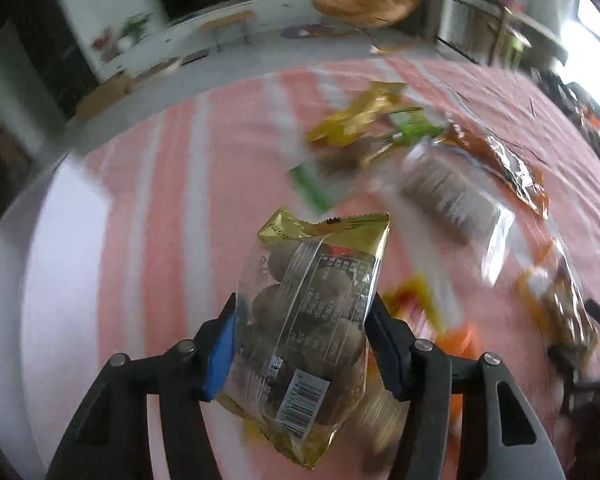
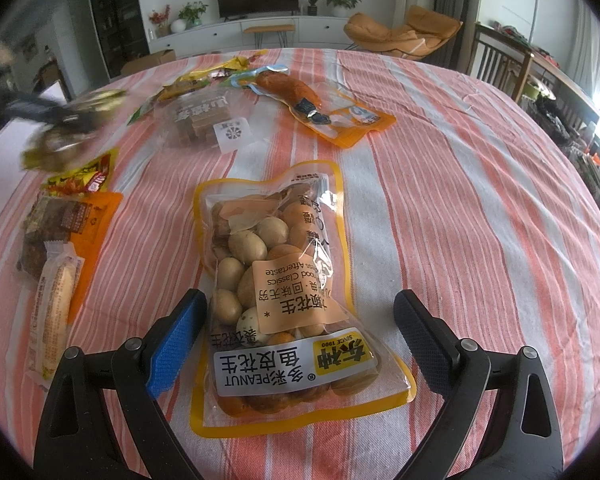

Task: Organize snacks
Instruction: 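Grasp the gold-topped clear nut bag with the left tool and lift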

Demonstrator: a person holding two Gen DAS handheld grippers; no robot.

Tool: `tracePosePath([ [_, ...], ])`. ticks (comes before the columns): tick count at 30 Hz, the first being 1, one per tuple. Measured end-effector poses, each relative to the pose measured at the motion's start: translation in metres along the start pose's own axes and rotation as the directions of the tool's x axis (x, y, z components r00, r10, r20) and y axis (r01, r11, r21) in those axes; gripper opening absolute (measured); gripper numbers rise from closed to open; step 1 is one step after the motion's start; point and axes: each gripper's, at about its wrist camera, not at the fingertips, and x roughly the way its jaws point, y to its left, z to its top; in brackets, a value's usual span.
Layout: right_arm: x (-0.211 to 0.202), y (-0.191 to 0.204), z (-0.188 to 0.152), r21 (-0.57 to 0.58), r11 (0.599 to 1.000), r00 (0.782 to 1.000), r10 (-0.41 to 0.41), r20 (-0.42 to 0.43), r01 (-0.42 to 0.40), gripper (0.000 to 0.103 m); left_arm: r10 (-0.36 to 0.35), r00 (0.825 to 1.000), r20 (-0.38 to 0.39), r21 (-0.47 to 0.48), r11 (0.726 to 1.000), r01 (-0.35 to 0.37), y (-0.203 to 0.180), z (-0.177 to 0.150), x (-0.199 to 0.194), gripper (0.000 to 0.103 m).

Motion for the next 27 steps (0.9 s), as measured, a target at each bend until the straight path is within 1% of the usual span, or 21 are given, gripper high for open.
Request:
tracePosePath([
  [2,0.0,0.0,0.0,0.0,1.0,1.0,0.0,0.0,0.0,0.096,0.016,1.0,-0.009,-0.054,0.998,-0.016,0.018,-0.033,-0.015,0.059],
  [4,0.0,0.0,0.0,0.0,1.0,1.0,0.0,0.0,0.0,0.096,0.033,0.999,-0.032,-0.115,0.993,-0.036,0.038,-0.079,-0.027,0.06],
  [5,0.0,0.0,0.0,0.0,1.0,1.0,0.0,0.0,0.0,0.096,0.043,0.998,-0.046,-0.137,0.989,-0.049,0.045,-0.096,-0.028,0.061],
  [6,0.0,0.0,0.0,0.0,1.0,1.0,0.0,0.0,0.0,0.096,0.053,0.997,-0.056,-0.157,0.986,-0.062,0.05,-0.115,-0.028,0.067],
  [7,0.0,0.0,0.0,0.0,1.0,1.0,0.0,0.0,0.0,0.096,0.061,0.998,-0.029,-0.162,0.985,-0.065,0.05,-0.13,-0.031,0.072],
  [8,0.0,0.0,0.0,0.0,1.0,1.0,0.0,0.0,0.0,0.096,0.065,0.998,-0.004,-0.163,0.984,-0.064,0.051,-0.144,-0.032,0.085],
  [9,0.0,0.0,0.0,-0.001,1.0,1.0,-0.002,0.0,0.002,0.096,0.055,0.998,0.016,-0.163,0.985,-0.052,0.052,-0.154,-0.031,0.091],
  [10,0.0,0.0,0.0,-0.001,1.0,1.0,-0.002,0.0,0.002,0.096,0.046,0.999,0.03,-0.16,0.986,-0.041,0.052,-0.16,-0.028,0.093],
  [11,0.0,0.0,0.0,-0.001,1.0,1.0,-0.003,0.0,0.003,0.096,0.034,0.999,0.03,-0.155,0.987,-0.029,0.051,-0.166,-0.023,0.098],
  [13,0.001,0.001,0.0,0.0,1.0,1.0,-0.002,0.0,0.002,0.096,0.038,0.999,-0.002,-0.136,0.99,-0.037,0.049,-0.174,-0.005,0.1],
  [14,0.001,0.001,0.0,0.0,1.0,1.0,-0.001,0.0,0.001,0.096,0.034,0.999,0.037,-0.152,0.988,-0.028,0.051,-0.177,-0.007,0.103],
  [15,0.001,0.0,0.0,0.0,1.0,1.0,-0.001,0.0,0.001,0.096,0.033,0.998,0.053,-0.171,0.985,-0.023,0.055,-0.179,-0.007,0.103],
  [16,0.001,0.001,0.0,0.0,1.0,1.0,-0.002,0.0,0.002,0.096,0.013,0.998,0.057,-0.192,0.981,-0.001,0.058,-0.18,-0.007,0.103],
  [17,0.001,0.0,0.0,-0.001,1.0,1.0,-0.002,0.0,0.002,0.096,0.026,0.997,0.071,-0.199,0.98,-0.011,0.059,-0.179,-0.005,0.103],
  [20,0.001,0.001,0.0,-0.001,1.0,1.0,-0.002,0.0,0.002,0.096,0.03,0.993,0.117,-0.194,0.981,-0.007,0.062,-0.181,-0.006,0.103],
  [27,0.001,0.001,0.0,0.0,1.0,1.0,-0.002,0.0,0.002,0.096,0.031,0.991,0.13,-0.197,0.98,-0.004,0.061,-0.174,0.003,0.103],
])
